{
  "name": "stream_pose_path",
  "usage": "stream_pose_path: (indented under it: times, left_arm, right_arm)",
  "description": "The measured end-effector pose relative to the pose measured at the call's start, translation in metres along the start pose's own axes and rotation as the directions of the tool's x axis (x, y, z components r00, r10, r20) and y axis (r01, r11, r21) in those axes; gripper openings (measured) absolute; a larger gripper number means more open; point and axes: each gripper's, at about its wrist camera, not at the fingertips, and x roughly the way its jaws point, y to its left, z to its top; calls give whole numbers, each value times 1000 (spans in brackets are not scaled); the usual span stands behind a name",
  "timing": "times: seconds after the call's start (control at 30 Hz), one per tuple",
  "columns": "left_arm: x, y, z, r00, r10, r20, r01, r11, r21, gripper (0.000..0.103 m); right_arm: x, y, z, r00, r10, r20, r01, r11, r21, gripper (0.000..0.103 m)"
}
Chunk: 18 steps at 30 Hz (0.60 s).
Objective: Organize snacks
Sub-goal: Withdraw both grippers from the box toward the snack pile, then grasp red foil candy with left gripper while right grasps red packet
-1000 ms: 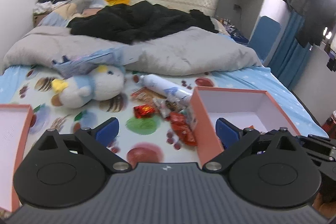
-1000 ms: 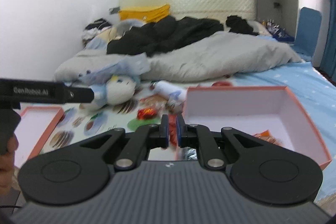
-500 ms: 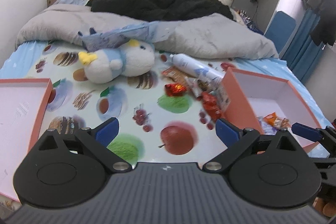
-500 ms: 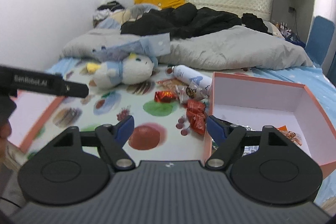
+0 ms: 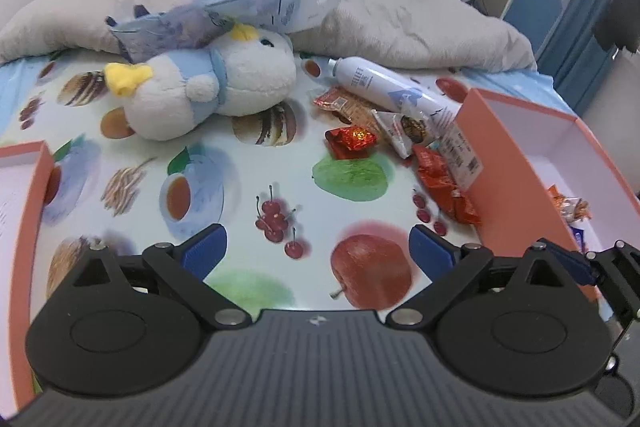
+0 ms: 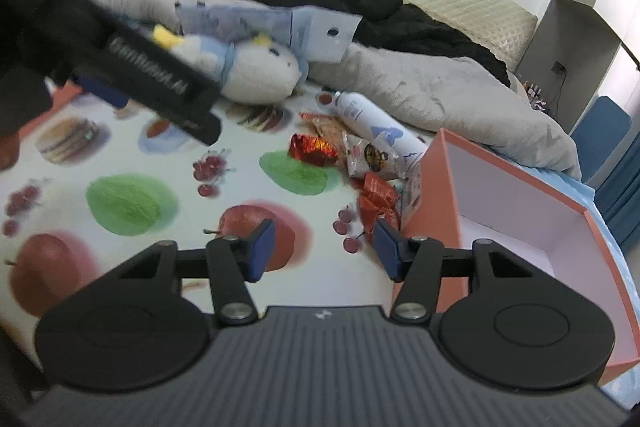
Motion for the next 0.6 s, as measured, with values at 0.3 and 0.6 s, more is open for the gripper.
stream_pose_path:
  times: [0.3,0.6]
  left_arm:
    - [75,7,33,997,-47,-58,52,996,76,98]
    - [140,-14,58,988,-115,-103,132,977,167,96]
  right_arm:
    - [66,18,-7,992,-98,-80,96,995,-27,46]
    - [115,16,-7,976,-190,-101,180,978,-104,42]
